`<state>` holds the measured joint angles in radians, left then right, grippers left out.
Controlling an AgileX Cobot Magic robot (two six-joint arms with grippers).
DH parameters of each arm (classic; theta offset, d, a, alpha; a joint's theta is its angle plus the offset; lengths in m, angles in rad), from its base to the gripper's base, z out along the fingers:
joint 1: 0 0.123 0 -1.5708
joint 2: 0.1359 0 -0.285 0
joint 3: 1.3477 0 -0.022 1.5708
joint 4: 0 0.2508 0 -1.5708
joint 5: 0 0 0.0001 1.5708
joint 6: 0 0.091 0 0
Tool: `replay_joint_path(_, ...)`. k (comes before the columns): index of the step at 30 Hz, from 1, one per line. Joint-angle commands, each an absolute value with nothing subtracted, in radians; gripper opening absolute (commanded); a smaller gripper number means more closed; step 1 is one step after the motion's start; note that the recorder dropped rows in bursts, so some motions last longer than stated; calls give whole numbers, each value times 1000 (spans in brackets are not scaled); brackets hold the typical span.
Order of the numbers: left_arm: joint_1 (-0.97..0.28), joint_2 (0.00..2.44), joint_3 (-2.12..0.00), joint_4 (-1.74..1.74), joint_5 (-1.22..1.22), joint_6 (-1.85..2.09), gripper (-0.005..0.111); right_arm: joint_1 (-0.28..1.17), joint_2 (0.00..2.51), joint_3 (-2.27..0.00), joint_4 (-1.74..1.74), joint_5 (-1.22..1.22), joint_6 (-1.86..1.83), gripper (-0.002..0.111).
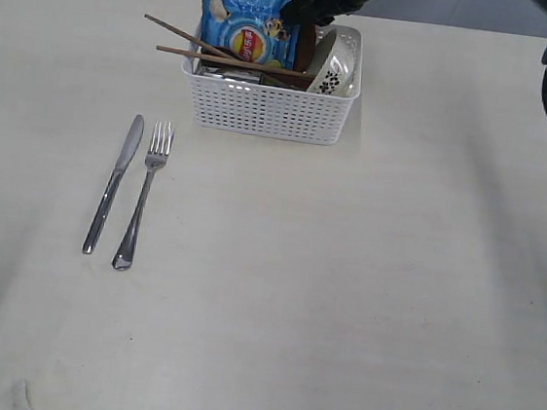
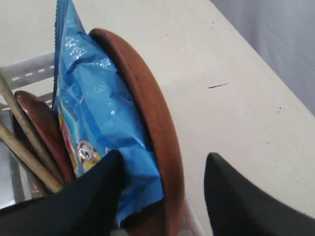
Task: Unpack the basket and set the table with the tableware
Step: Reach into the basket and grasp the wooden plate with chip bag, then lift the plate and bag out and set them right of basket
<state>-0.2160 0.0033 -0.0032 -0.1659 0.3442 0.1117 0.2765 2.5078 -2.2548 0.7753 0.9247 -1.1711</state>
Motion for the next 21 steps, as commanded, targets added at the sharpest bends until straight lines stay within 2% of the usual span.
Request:
replay_joint_path(1,-222,0,0,-164,342,109,0,269,2517,-2267,787,912,-1189,32)
replay_joint_path(8,-222,0,0,-164,342,109,0,269,2517,-2267,791,911,-1214,-1)
replay_joint_path(21,-222,0,0,-164,342,111,0,269,2410,-2267,808,876,-1222,0)
